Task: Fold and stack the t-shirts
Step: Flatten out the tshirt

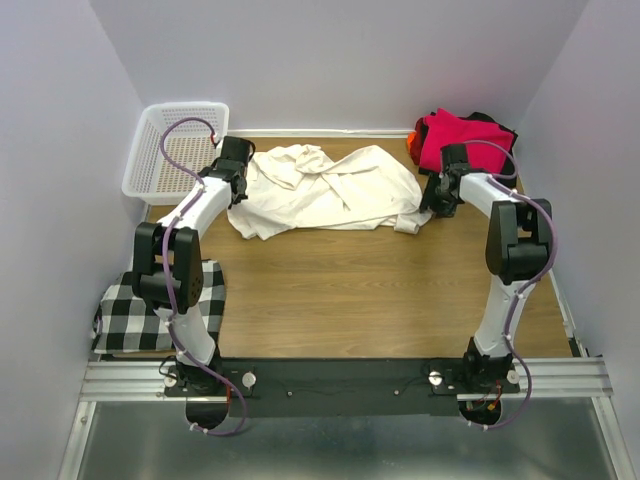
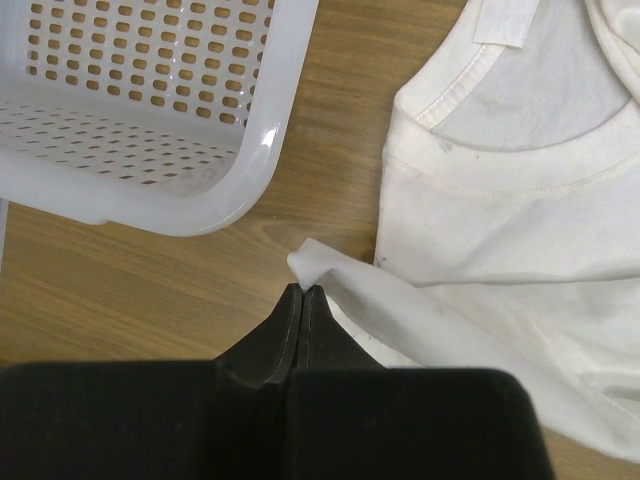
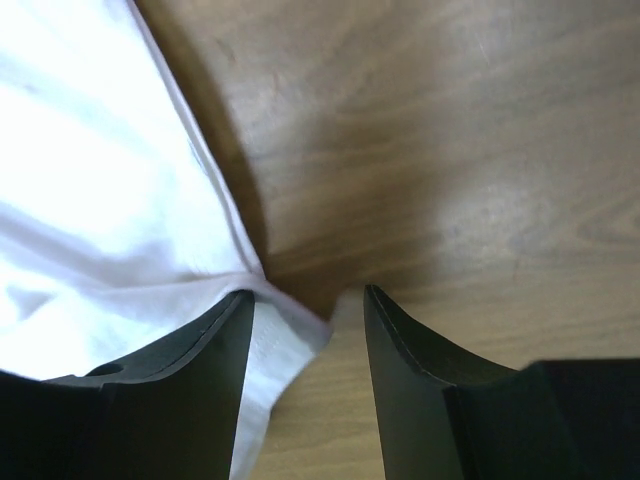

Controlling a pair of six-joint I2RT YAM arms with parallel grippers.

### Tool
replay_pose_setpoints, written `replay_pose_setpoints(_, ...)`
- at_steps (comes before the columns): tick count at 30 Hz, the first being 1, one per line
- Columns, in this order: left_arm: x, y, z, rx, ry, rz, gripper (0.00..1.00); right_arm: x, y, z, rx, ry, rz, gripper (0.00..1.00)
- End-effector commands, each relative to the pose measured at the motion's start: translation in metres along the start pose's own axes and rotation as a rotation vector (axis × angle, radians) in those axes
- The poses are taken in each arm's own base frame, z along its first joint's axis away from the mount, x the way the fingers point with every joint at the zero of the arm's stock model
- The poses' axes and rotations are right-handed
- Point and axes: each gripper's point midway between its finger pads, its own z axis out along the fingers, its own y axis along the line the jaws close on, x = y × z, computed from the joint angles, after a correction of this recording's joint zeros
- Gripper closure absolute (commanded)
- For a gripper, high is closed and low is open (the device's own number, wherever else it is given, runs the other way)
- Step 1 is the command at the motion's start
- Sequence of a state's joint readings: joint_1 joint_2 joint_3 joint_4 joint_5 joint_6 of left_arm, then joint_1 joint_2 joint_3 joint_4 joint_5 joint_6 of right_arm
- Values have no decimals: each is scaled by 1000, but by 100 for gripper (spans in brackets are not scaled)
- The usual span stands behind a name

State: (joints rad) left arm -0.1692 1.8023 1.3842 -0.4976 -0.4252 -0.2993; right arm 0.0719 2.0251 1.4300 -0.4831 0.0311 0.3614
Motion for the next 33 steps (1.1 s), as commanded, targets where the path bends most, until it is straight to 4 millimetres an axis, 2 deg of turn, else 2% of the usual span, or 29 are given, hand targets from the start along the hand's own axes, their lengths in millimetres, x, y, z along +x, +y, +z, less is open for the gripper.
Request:
replay_pose_setpoints(1, -9, -1, 1, 12, -9, -21, 100, -5, 17, 16, -65, 7, -34, 50)
replay_pose_setpoints(2, -9, -1, 1, 14, -8, -21, 100, -3, 19, 17, -68, 12, -38, 56)
replay_pose_setpoints(4, -9, 0, 1, 9, -7, -20, 100, -1, 21, 19, -75, 19, -39, 61)
replay_pose_setpoints(5, -8, 0, 1, 8, -5, -19, 100, -1, 22, 18, -76, 20, -42, 72)
replay_pose_setpoints(8, -9, 0, 0, 7, -8, -22, 100, 0, 24, 14, -77, 15, -41, 87)
replay_pose_setpoints(14, -12, 0, -1, 4, -14, -24, 100, -4, 24, -6, -64, -19, -33, 97)
replay_pose_setpoints(17, -23, 1, -6, 8, -34, -27, 100, -14, 18, -25, -23, -55, -33, 99)
replay_pose_setpoints(19, -37, 1, -14, 13, -57, -34, 100, -34, 14, -47, 7, -120, -25, 99)
replay_pose_setpoints(20, -43, 1, -17, 15, -69, -41, 100, -38, 13, -56, 18, -133, -26, 99)
replay_pose_setpoints(21, -57, 1, -24, 21, -98, -52, 100, -45, 12, -66, 25, -160, -29, 99)
replay_pose_setpoints(22, -63, 2, -29, 24, -109, -57, 100, -63, 11, -84, 43, -222, -24, 99)
replay_pose_setpoints(23, -71, 2, -34, 29, -125, -61, 100, -68, 8, -93, 58, -237, -23, 99)
replay_pose_setpoints(24, -87, 3, -44, 38, -161, -78, 100, -78, 8, -104, 66, -268, -30, 99)
replay_pose_setpoints(26, -103, 6, -55, 38, -193, -89, 100, -103, 6, -133, 94, -353, -26, 99)
replay_pose_setpoints(27, -123, 8, -68, 49, -238, -109, 100, -111, 5, -142, 106, -378, -32, 99)
replay_pose_setpoints(28, -132, 9, -75, 53, -254, -116, 100, -119, 2, -153, 131, -411, -30, 99)
replay_pose_setpoints(29, -141, 11, -82, 57, -277, -125, 100, -136, 3, -175, 129, -469, -24, 99)
replay_pose_setpoints(30, -162, 14, -97, 70, -330, -147, 100, -144, 3, -186, 138, -500, -34, 99)
replay_pose_setpoints(31, -172, 14, -105, 81, -355, -154, 100, -153, 1, -197, 153, -534, -31, 99)
replay_pose_setpoints(32, -182, 16, -111, 88, -377, -162, 100, -169, 4, -217, 148, -590, -25, 99)
replay_pose_setpoints(33, -205, 18, -130, 106, -440, -182, 100, -178, 4, -230, 154, -623, -32, 99)
